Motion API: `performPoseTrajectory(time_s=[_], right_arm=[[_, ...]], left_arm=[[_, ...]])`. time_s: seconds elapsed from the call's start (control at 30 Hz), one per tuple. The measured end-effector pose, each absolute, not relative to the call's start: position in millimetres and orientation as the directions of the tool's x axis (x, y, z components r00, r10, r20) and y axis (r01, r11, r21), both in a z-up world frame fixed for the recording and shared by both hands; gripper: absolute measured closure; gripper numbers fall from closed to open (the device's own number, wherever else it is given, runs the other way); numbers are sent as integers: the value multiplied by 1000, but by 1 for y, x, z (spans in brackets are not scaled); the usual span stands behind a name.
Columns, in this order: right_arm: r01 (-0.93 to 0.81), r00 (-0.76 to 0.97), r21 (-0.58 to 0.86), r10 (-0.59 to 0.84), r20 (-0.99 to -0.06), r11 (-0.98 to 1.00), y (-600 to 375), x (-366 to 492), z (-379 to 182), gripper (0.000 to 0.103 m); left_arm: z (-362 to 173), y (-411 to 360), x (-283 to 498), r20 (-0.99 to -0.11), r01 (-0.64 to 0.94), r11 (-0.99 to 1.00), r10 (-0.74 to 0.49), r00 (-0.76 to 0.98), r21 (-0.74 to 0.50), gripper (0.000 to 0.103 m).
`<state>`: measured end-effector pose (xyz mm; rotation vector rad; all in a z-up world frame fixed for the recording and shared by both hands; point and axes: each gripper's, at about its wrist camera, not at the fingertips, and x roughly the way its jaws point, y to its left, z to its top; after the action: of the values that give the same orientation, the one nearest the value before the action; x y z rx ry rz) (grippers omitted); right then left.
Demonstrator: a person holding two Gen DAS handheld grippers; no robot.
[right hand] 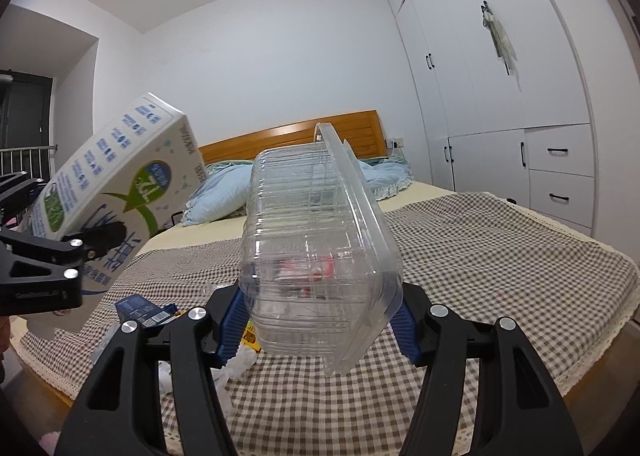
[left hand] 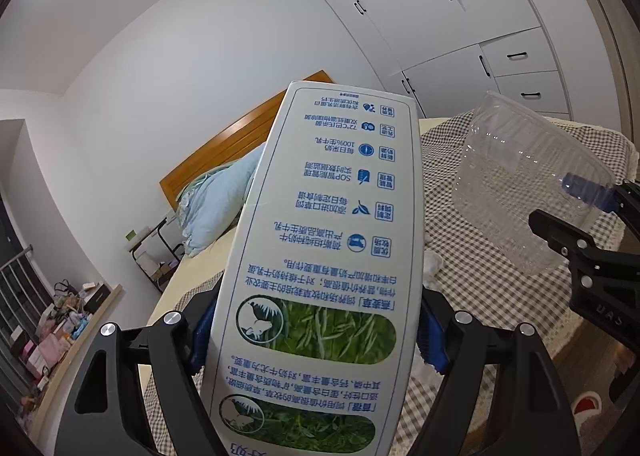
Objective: Collect trash
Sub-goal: 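Lift the milk carton with the left tool while the right tool carries the container toward the wastebasket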
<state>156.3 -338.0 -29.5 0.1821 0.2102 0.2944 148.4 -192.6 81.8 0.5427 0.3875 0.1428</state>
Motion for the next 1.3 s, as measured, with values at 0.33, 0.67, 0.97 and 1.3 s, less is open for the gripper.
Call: performPoseTrajectory(time_s=[0.33, 0.67, 0.97, 1.3], right_arm=[[-276, 929, 229, 320, -187, 934, -348, 125, -32, 44], [-260, 922, 282, 324, -211, 923, -358, 94, -46, 44], [-230, 916, 293, 308, -256, 928, -365, 70, -66, 44], [-217, 911, 272, 295, -289, 937, -367, 38, -84, 44]], left_arm=[[77, -203, 104, -321, -31, 864, 219, 921, 502, 27], [75, -205, 71, -325, -23, 892, 188, 927, 451, 27], [69, -201, 45, -339, 12, 907, 145, 930, 422, 27], [58, -196, 19, -357, 73, 914, 81, 931, 399, 27]])
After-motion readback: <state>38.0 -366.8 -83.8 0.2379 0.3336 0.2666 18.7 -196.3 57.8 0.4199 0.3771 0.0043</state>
